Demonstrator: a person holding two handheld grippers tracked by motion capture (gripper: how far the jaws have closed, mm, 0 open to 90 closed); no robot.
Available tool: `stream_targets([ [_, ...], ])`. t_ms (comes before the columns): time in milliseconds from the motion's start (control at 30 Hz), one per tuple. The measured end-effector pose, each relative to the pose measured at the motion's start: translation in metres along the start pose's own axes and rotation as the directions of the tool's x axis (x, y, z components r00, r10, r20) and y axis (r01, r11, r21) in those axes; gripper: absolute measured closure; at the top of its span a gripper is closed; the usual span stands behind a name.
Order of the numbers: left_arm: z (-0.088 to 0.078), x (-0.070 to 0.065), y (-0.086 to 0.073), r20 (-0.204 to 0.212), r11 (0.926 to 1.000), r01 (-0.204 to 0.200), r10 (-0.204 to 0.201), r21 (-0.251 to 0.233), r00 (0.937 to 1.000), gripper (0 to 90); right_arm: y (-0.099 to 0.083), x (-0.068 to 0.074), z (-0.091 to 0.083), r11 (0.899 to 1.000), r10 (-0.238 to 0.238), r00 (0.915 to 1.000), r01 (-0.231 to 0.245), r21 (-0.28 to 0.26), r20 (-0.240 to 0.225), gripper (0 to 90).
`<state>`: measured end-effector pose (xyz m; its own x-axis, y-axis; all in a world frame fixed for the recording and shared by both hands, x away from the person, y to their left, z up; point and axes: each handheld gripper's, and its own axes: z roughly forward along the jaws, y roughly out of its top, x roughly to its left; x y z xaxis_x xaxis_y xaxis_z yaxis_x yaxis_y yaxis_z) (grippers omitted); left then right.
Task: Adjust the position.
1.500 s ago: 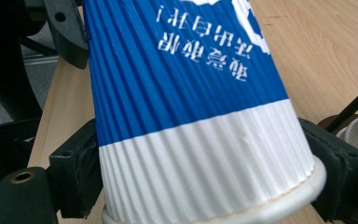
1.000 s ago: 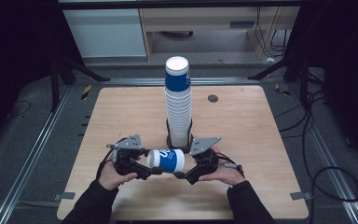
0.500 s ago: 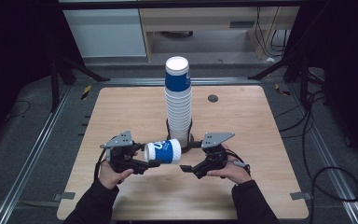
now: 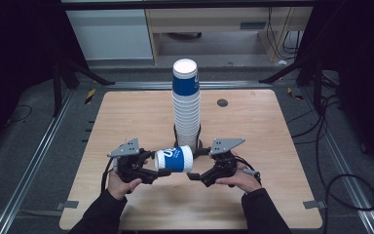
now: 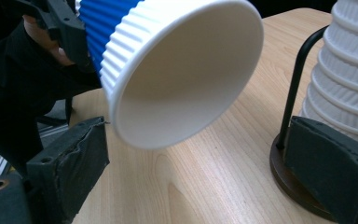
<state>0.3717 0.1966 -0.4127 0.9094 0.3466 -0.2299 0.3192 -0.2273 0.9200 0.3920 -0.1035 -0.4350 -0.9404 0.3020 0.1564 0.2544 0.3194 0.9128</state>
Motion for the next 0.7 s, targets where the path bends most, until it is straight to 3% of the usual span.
stream_targets([
  [300,0.005,-0.003,0.000,0.053,0.9998,-0.008,0.007,0.017,0.9986,26.6,0.001,0.003,0.002,1.000,-0.004,0.9984,0.002,-0.026,-0.057,5.9],
  [700,0.013,-0.007,-0.001,0.110,0.9975,-0.018,0.010,0.069,0.9938,26.6,0.002,0.007,0.007,0.999,-0.008,0.9897,0.001,-0.050,-0.143,8.2],
])
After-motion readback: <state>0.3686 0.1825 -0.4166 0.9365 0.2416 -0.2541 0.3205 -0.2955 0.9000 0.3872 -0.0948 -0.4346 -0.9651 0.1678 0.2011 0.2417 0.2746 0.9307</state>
